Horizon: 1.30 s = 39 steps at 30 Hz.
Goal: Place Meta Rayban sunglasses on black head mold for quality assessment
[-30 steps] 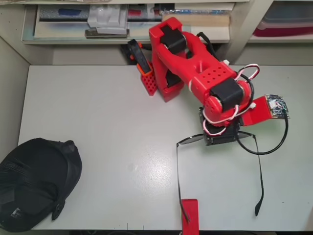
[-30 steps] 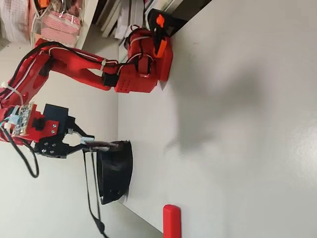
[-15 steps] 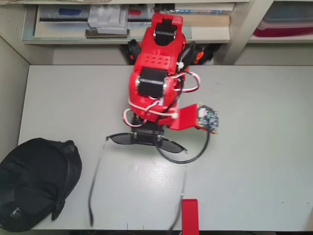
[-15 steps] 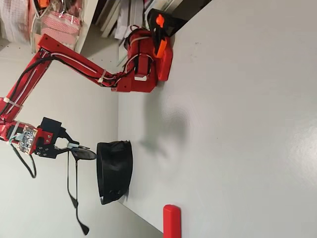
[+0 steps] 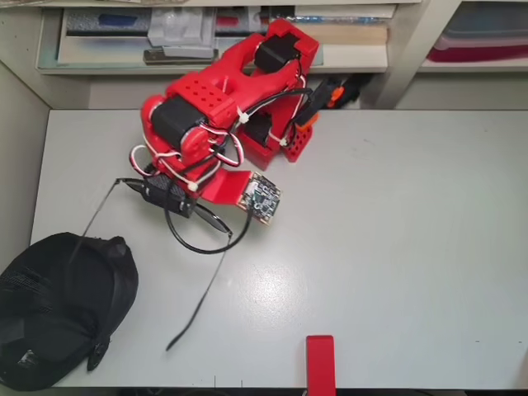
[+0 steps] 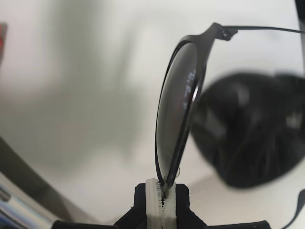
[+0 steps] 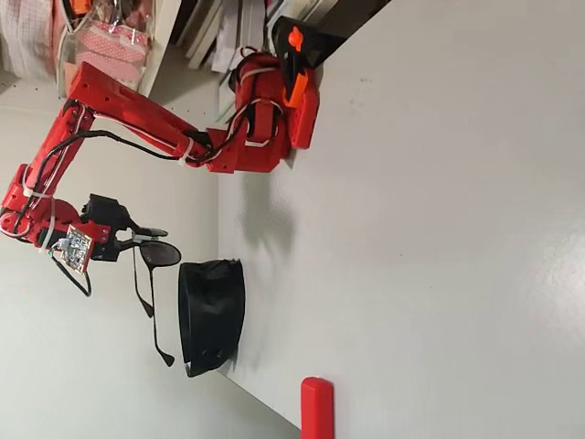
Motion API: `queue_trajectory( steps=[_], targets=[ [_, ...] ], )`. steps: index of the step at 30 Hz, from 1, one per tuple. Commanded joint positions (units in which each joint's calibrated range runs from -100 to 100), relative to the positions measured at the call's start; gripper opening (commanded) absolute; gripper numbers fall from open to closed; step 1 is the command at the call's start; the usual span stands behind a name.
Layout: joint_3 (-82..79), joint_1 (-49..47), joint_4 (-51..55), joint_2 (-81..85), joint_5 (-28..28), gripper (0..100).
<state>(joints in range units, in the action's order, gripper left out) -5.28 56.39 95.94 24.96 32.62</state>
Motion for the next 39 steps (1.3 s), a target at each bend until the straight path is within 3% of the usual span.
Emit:
queue_trajectory(
  steps=[1, 5, 11, 28, 35, 39],
  targets=[
    [4.7, 8.9, -1.6, 5.4, 1.6, 0],
    [-2.2, 11.7, -10.0, 9.3, 1.6, 0],
    [-29.0, 12.3, -28.7, 20.9, 1.5, 0],
    [-62.3, 12.6, -31.4, 49.1, -2.4, 0],
    [-65.2, 12.2, -32.4, 51.3, -2.8, 0],
    [-69.8, 9.6, -35.2, 51.3, -6.9, 0]
  ],
)
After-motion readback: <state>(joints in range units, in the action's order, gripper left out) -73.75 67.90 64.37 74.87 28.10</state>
